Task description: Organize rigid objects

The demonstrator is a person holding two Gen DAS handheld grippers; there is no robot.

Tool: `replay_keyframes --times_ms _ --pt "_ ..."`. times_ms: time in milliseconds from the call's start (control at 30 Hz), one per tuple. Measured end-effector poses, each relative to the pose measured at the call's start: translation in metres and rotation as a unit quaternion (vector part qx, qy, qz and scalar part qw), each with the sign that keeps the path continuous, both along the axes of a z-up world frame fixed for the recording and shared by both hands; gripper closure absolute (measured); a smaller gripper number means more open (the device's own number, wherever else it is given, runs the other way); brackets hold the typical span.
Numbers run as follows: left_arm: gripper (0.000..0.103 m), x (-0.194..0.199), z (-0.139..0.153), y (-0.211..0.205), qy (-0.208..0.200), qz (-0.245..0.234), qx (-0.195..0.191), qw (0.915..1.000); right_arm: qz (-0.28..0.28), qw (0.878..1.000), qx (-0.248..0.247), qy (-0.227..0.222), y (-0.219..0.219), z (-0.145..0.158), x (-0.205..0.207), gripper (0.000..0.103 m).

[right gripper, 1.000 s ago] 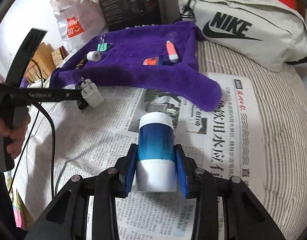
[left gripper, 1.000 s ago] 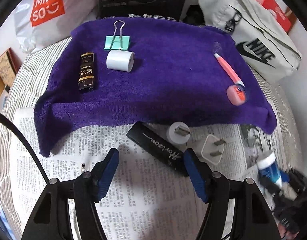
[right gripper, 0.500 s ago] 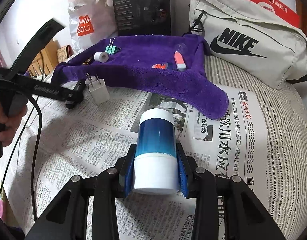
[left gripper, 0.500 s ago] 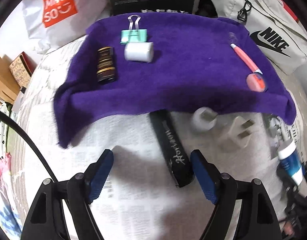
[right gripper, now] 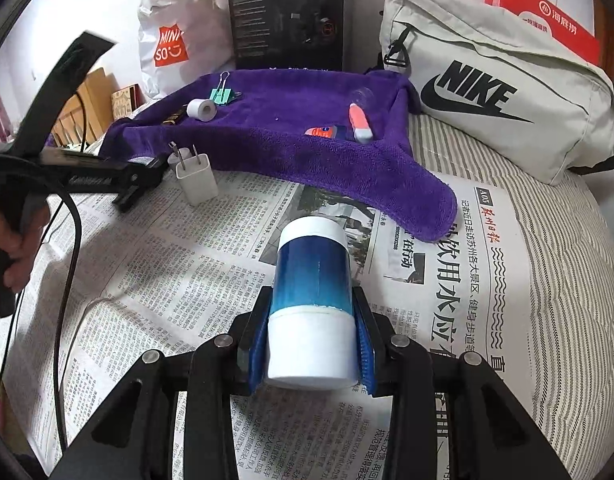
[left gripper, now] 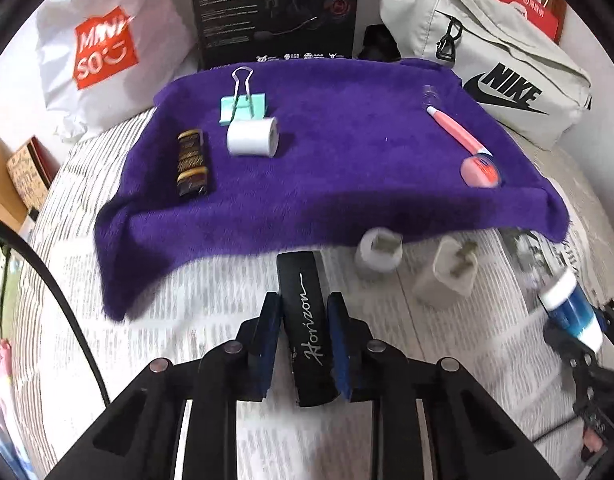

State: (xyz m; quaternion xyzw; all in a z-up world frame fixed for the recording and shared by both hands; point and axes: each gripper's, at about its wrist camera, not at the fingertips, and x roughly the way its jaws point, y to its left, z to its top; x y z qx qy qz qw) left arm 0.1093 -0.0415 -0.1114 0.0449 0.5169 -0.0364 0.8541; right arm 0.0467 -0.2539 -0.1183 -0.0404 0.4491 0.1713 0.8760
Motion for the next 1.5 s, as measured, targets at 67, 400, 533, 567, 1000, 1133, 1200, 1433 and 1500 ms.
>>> replay_keyframes --times_ms 67,400,533,567,1000,1133,1200,1433,1500 --pt "0.079 -0.005 0.001 0.000 -0.004 -0.011 0.004 0.9999 0.000 1.000 0.000 0.000 0.000 0.000 0.000 0.066" --pt "0.079 -0.015 0.001 -0.002 -0.011 -0.023 0.021 0.9994 0.004 1.000 0.008 0.003 0.000 0.000 0.001 0.055" --pt "0.079 -0.018 0.001 -0.001 -0.016 -0.023 0.016 0.9995 0.015 1.000 0.005 0.005 0.008 0.000 0.002 0.043" --pt "0.079 -0.018 0.001 0.001 -0.017 -0.025 0.010 0.9995 0.012 1.000 0.002 0.004 0.009 0.000 0.003 0.043" --pt "0.079 -0.024 0.002 0.008 -0.024 -0.026 -0.001 0.9994 -0.026 0.999 -0.014 0.021 0.003 0.003 0.007 0.066" --pt "0.079 -0.025 0.003 0.010 -0.019 -0.032 -0.003 0.9993 -0.033 0.999 -0.011 0.026 0.001 0.003 0.004 0.066" --pt "0.079 -0.024 0.003 0.009 -0.017 -0.032 0.000 0.9994 -0.037 0.999 -0.013 0.026 0.000 0.003 0.002 0.066" --pt "0.080 -0.022 0.002 0.008 -0.012 -0.039 0.002 0.9992 -0.046 0.999 -0.016 0.016 0.002 0.003 -0.001 0.066" --pt "0.081 -0.022 0.003 0.009 -0.006 -0.038 -0.002 0.9993 -0.050 0.999 -0.008 0.020 0.000 0.003 0.000 0.066"
